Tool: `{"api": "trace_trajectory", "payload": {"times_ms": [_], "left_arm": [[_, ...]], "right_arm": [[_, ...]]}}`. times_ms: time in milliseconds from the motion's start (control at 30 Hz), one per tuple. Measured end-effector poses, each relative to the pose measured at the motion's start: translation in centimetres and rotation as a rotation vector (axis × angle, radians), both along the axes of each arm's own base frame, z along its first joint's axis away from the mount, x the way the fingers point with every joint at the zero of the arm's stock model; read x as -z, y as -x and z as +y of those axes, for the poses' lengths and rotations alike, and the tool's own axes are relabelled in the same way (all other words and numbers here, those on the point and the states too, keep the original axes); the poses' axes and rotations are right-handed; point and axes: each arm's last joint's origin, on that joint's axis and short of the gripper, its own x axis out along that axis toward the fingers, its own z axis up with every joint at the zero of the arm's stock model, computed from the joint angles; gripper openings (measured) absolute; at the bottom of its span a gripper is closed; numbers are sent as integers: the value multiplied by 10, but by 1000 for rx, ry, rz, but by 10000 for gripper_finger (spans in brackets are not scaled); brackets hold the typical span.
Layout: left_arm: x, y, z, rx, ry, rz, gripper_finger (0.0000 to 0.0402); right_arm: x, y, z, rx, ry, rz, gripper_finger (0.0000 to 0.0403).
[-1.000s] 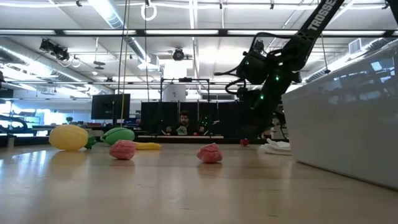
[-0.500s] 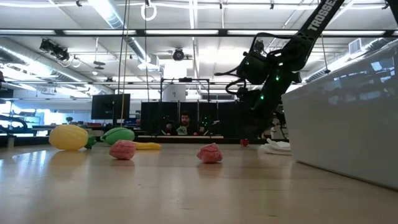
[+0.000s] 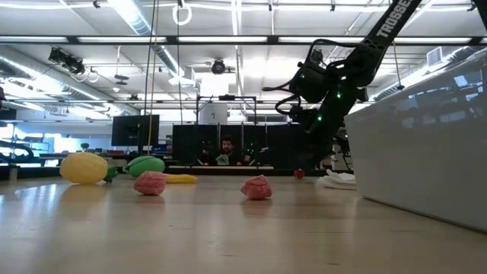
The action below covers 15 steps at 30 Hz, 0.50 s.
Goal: Pick and placing Produce into tupperware
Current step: Put the red cherry into the gray bin
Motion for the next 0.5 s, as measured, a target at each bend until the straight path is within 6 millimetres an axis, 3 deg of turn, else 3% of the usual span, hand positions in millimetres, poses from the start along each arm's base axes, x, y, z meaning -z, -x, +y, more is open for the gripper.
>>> {"api": "trace_trajectory", "payload": {"times_ms": [500], "left_arm": [[0, 0, 0, 0, -1, 1, 88]], "right_arm": [[0, -3, 6, 14, 9, -17, 169]]}}
